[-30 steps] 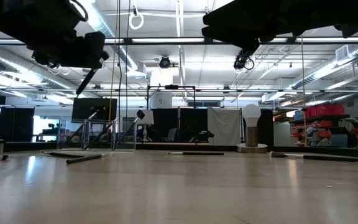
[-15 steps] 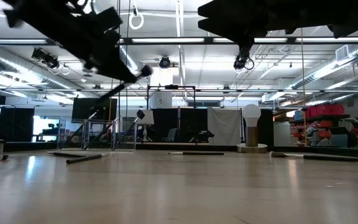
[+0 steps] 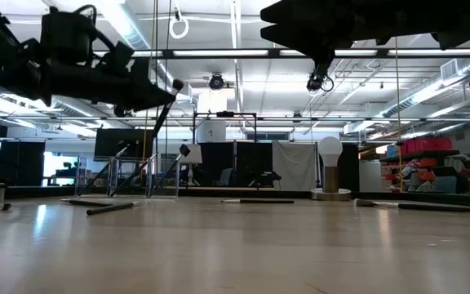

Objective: Put items in baskets/containers
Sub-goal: Put the black powder brush into the right section of the transparent organizer

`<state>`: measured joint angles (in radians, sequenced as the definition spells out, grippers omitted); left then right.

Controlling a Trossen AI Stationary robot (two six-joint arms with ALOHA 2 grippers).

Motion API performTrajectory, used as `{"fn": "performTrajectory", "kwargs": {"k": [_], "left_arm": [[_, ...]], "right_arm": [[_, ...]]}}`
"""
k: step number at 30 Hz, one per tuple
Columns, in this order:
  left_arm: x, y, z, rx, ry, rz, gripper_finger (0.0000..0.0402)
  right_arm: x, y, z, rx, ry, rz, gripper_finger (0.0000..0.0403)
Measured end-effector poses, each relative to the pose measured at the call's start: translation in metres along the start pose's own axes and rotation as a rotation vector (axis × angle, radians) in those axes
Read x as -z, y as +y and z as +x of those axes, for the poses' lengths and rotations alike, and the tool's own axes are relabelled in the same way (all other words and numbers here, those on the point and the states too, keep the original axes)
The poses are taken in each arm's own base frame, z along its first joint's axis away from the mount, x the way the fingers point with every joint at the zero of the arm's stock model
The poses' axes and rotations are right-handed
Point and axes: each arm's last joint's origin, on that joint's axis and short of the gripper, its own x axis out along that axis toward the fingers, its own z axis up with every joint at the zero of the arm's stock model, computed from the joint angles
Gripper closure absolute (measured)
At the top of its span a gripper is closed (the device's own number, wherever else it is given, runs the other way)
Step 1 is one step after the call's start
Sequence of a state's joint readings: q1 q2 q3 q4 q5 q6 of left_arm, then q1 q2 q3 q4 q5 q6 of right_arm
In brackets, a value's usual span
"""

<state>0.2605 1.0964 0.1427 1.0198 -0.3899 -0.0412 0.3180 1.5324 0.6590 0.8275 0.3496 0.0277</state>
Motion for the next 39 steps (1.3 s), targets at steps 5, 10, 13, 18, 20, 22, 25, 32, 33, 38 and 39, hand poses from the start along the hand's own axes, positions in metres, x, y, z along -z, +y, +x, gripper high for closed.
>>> {"fn": "performTrajectory", "kwargs": {"k": [5, 10, 13, 18, 20, 22, 25, 32, 33, 38, 39], "left_arm": [[0.010, 0.003, 0.006, -0.025, 0.019, 0.019, 0.0357], [0.022, 0.003, 0.011, -0.052, 0.059, 0.055, 0.0357], [0.030, 0.004, 0.013, -0.061, 0.095, 0.073, 0.0357], [0.037, 0.004, 0.016, -0.068, 0.102, 0.074, 0.0356], [0.039, 0.004, 0.017, -0.071, 0.107, 0.077, 0.0355], [0.041, 0.005, 0.017, -0.075, 0.119, 0.079, 0.0354], [0.043, 0.005, 0.017, -0.081, 0.130, 0.083, 0.0353], [0.047, 0.005, 0.016, -0.084, 0.175, 0.077, 0.0326], [0.048, 0.005, 0.016, -0.085, 0.182, 0.073, 0.0318], [0.049, 0.005, 0.016, -0.088, 0.184, 0.051, 0.0279], [0.048, 0.006, 0.016, -0.092, 0.183, 0.052, 0.0272]], "right_arm": [[0.000, 0.000, 0.000, 0.000, -0.002, 0.001, 0.0245], [-0.001, 0.000, 0.000, 0.000, -0.011, 0.012, 0.0245], [-0.001, 0.000, 0.000, 0.000, -0.012, 0.013, 0.0245], [-0.001, 0.000, 0.000, 0.000, -0.013, 0.014, 0.0245], [-0.001, 0.000, 0.000, 0.000, -0.013, 0.014, 0.0245], [-0.001, 0.000, 0.000, 0.000, -0.013, 0.014, 0.0245], [-0.001, 0.000, 0.000, 0.000, -0.013, 0.014, 0.0245], [-0.001, 0.000, 0.000, 0.000, -0.013, 0.013, 0.0245], [-0.001, 0.000, 0.000, -0.001, -0.013, 0.013, 0.0245], [-0.001, 0.000, 0.000, -0.002, -0.012, 0.013, 0.0245], [-0.001, 0.000, 0.000, -0.002, -0.010, 0.012, 0.0245]]}}
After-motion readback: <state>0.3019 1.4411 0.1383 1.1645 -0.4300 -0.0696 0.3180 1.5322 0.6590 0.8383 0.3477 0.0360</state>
